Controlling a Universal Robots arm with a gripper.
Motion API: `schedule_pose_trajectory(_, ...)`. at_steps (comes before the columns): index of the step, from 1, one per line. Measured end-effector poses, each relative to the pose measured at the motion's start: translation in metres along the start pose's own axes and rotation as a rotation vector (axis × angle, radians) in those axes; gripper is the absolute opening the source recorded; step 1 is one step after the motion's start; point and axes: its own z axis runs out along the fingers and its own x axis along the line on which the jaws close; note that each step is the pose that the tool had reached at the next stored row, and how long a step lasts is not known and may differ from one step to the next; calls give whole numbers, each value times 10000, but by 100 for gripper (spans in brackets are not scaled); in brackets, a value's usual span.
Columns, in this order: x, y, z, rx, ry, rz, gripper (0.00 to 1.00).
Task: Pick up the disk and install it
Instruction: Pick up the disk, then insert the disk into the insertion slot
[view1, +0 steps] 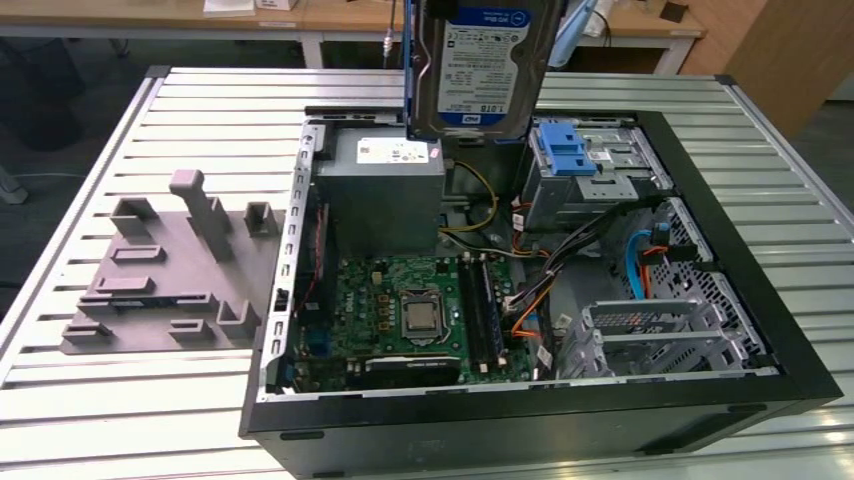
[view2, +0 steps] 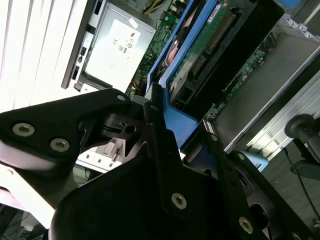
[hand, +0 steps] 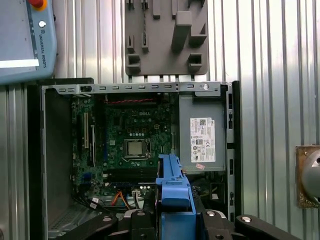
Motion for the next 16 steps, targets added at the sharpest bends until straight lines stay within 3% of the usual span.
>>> schedule_pose_trajectory(16, 1, -10, 0, 0, 0, 0, 36)
